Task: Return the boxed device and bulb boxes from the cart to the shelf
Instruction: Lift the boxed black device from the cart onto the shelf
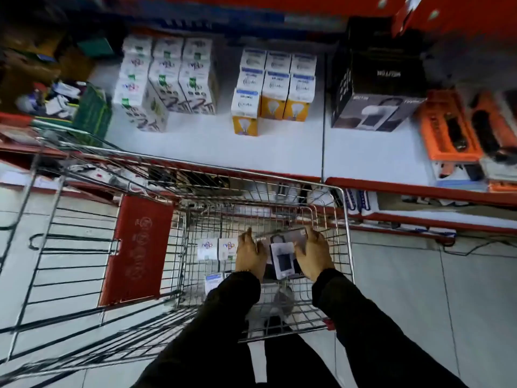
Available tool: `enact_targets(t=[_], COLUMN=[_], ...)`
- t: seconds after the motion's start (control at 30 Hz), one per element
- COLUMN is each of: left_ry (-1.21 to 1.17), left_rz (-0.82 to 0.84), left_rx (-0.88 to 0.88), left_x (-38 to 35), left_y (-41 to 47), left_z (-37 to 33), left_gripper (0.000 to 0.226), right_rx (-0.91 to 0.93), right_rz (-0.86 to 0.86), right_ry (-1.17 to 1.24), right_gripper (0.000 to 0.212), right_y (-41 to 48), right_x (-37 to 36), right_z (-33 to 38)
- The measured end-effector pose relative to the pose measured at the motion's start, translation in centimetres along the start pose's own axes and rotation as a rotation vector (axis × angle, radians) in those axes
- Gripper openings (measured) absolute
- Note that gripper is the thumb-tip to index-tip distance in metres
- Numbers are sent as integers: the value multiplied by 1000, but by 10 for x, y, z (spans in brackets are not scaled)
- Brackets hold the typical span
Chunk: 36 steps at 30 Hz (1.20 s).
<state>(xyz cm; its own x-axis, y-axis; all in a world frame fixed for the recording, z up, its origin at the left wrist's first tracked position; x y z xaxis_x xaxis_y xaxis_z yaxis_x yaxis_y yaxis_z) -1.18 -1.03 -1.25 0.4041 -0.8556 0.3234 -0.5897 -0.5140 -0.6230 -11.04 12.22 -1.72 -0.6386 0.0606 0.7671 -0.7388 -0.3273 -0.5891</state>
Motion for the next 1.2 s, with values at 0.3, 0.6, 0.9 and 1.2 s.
enact_targets(t=[0.3, 0.6, 0.9, 1.2], left_ry=[-350, -483, -589, -570], left_rz=[-36, -201, -396, -423], left_rx=[312, 205, 14, -281], left_x=[-31, -2, 34, 45], left_y=[19, -11, -61, -90], left_z=[30, -1, -58, -140], left_gripper=[47, 56, 42, 41], right_rx=[-117, 57, 92, 63], right_rz=[128, -124, -432, -728], right_ry=[168, 217, 429, 565], right_gripper=[33, 44, 35, 26], right_y=[29, -22, -68, -93], right_x=[-37, 7, 91, 167], right_z=[-23, -5, 9, 5])
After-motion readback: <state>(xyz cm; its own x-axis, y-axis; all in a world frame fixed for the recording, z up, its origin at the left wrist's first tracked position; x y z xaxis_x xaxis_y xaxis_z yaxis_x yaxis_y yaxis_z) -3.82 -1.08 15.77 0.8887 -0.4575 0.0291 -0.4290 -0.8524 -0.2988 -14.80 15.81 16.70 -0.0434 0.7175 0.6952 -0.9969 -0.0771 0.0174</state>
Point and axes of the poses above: each hand's wrist, its own y-axis towards the middle knuckle, its own x-axis out of the back of the hand, z = x × y, the point moved 2 cm from there along y, towards the middle knuckle, and after that the axes turned 14 degrees about -y, right-handed, at the moved point
